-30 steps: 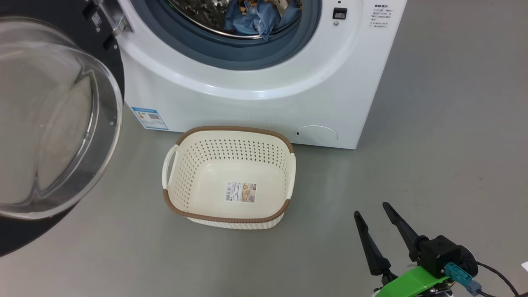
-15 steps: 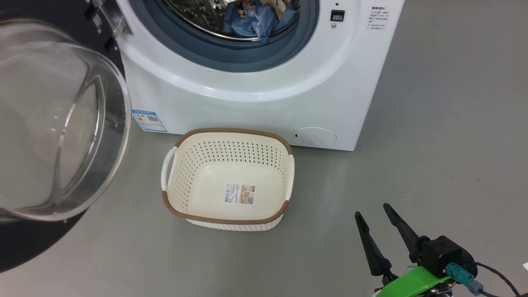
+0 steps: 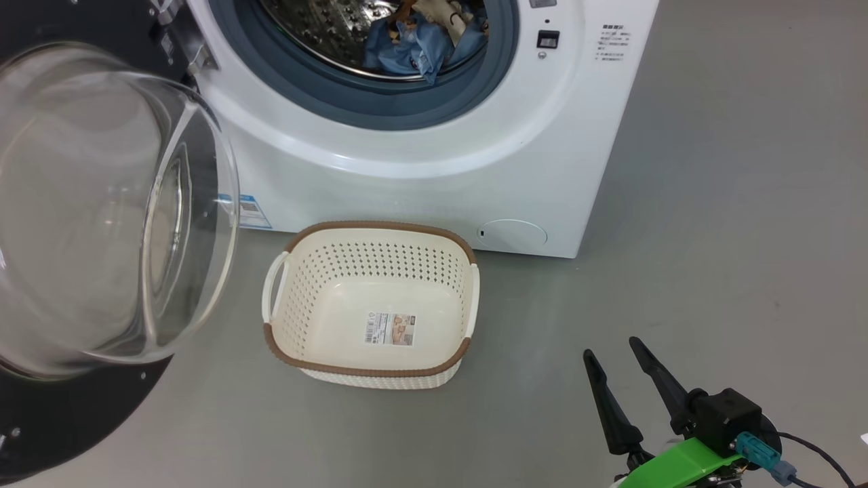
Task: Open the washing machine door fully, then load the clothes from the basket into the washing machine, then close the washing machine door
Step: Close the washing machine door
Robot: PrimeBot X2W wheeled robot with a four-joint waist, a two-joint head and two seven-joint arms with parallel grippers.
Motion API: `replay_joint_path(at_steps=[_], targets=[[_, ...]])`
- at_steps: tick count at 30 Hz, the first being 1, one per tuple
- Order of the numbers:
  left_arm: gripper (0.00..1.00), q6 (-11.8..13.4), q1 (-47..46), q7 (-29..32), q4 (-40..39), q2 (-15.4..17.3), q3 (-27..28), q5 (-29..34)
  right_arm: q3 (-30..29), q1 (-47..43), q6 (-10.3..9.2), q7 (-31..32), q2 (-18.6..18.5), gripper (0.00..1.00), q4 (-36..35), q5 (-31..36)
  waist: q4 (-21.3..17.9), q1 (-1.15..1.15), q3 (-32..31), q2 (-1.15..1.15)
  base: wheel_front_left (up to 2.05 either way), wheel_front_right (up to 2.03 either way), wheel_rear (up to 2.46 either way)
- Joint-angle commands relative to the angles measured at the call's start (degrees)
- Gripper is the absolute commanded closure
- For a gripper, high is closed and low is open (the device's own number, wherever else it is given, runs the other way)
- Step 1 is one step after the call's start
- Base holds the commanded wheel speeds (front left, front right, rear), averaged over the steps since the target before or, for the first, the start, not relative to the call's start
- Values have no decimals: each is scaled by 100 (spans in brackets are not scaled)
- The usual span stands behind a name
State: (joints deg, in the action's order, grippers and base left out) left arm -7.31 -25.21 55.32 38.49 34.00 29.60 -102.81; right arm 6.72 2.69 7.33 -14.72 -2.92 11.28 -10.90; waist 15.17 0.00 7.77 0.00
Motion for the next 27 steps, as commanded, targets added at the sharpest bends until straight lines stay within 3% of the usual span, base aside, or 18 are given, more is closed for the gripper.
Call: replay_joint_path(at_steps=[1,14,27], targets=[[100,-18,97,160,-252,288,142,-24,165,130,16,-28,4,0,-105,-56,-33,0,-7,0,0,0,0],[100,-18,1286,1129,-2244,-729,633,-341,126,54,16,-28,4,0,-136,-147,-331,0,-34,0,0,0,0],[100,-12,2040,1041,-3913,-2209,335,-182,185,-11,16,-28,4,0,-233,-253,-776,0,-61,0,0,0,0]])
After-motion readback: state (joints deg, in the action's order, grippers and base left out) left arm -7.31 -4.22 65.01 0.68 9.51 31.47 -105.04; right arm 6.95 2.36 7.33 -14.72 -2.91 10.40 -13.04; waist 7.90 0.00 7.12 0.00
